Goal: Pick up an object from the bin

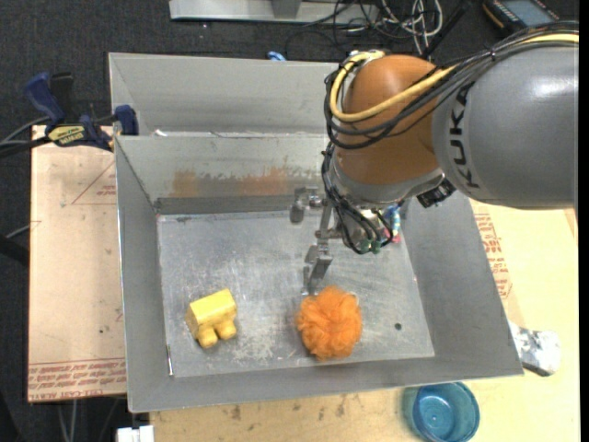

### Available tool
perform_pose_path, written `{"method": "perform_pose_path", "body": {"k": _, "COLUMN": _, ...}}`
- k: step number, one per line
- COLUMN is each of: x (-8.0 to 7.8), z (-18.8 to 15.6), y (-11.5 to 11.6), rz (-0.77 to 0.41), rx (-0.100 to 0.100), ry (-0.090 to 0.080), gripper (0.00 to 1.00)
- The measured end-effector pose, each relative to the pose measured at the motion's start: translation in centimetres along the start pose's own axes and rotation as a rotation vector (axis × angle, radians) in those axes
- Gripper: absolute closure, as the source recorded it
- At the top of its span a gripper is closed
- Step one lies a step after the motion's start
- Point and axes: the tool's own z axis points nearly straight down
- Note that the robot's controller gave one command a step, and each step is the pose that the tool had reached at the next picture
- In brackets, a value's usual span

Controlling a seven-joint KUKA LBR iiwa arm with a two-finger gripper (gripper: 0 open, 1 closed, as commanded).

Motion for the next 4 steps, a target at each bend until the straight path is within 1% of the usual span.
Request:
{"method": "perform_pose_path", "body": {"k": 1, "x": 3.5, "z": 6.5, "y": -3.6, "rz": -0.082, "rx": 0.000, "ry": -0.003, "gripper": 0.00}}
{"method": "perform_pose_path", "body": {"k": 2, "x": 6.8, "z": 7.5, "y": -5.8, "rz": -0.271, "rx": -0.001, "ry": 0.010, "gripper": 0.00}}
{"method": "perform_pose_path", "body": {"k": 3, "x": 6.3, "z": 6.5, "y": -6.5, "rz": -0.265, "rx": 0.000, "ry": -0.001, "gripper": 0.00}}
{"method": "perform_pose_path", "body": {"k": 4, "x": 7.0, "z": 9.9, "y": -5.5, "rz": -0.479, "rx": 0.001, "ry": 0.002, "gripper": 0.00}}
